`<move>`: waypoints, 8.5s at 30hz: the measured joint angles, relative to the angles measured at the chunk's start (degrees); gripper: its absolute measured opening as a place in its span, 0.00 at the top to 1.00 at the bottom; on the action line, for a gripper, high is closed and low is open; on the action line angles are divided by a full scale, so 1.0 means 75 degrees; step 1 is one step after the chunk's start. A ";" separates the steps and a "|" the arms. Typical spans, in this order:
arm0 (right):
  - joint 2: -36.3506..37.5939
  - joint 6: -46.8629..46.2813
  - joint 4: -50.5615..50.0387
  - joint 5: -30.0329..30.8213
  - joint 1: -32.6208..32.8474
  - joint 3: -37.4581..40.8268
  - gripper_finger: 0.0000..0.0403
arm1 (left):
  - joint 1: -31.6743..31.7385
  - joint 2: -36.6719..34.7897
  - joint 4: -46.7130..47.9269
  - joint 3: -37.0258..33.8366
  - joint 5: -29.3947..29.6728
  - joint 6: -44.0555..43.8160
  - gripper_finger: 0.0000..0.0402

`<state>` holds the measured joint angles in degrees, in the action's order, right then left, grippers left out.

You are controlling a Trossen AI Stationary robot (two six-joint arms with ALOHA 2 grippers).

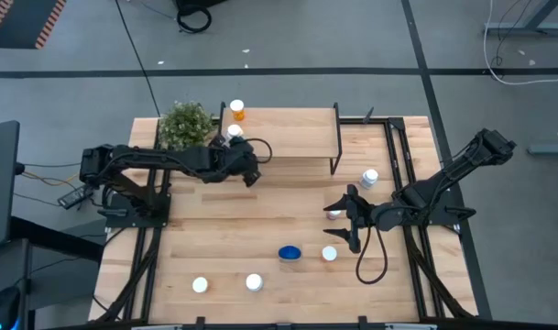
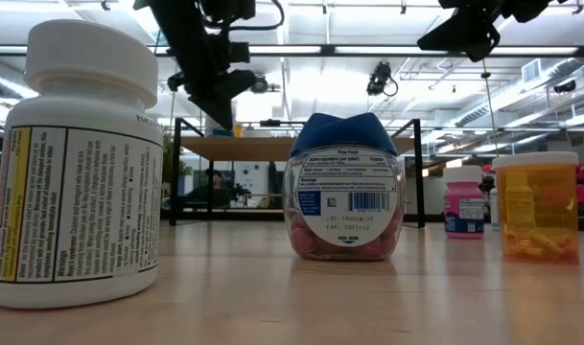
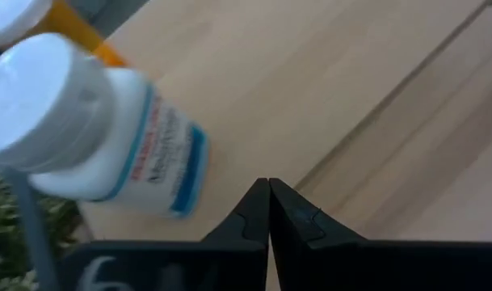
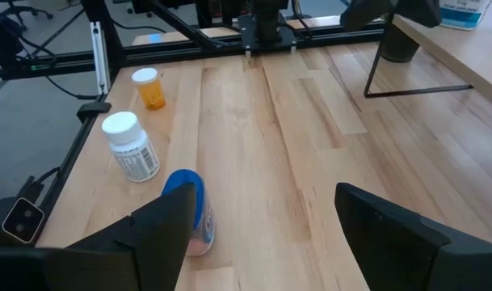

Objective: Pick and place medicine bottles onto shelf by color
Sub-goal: Put the white blue pill bottle on the shelf, then put the blue pill bottle on the shelf

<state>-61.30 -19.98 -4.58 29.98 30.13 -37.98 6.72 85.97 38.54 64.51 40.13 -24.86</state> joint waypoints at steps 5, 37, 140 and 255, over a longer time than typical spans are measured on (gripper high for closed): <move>0.0000 -0.0124 0.0000 -0.0001 0.0009 0.0000 0.24 | 0.0141 0.0000 0.0123 0.0000 0.0407 -0.0003 0.98; 0.0000 -0.0262 -0.0003 -0.0035 0.0122 0.0000 0.24 | 0.0022 -0.0137 0.0531 0.0154 0.0406 -0.0204 0.98; -0.2382 0.2808 -0.0698 -0.2905 -0.6016 -0.3640 0.53 | -0.2640 -0.0574 -0.1976 -0.0676 -0.0705 0.0466 0.74; -0.6517 0.4863 -0.3979 -0.6433 -0.8863 -0.9328 0.27 | -0.3378 -0.0577 -0.1202 -0.0679 -0.0803 -0.0402 0.89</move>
<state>-110.17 16.49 -34.43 -18.27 -36.34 -107.94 -18.61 81.65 29.53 59.42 34.11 -27.88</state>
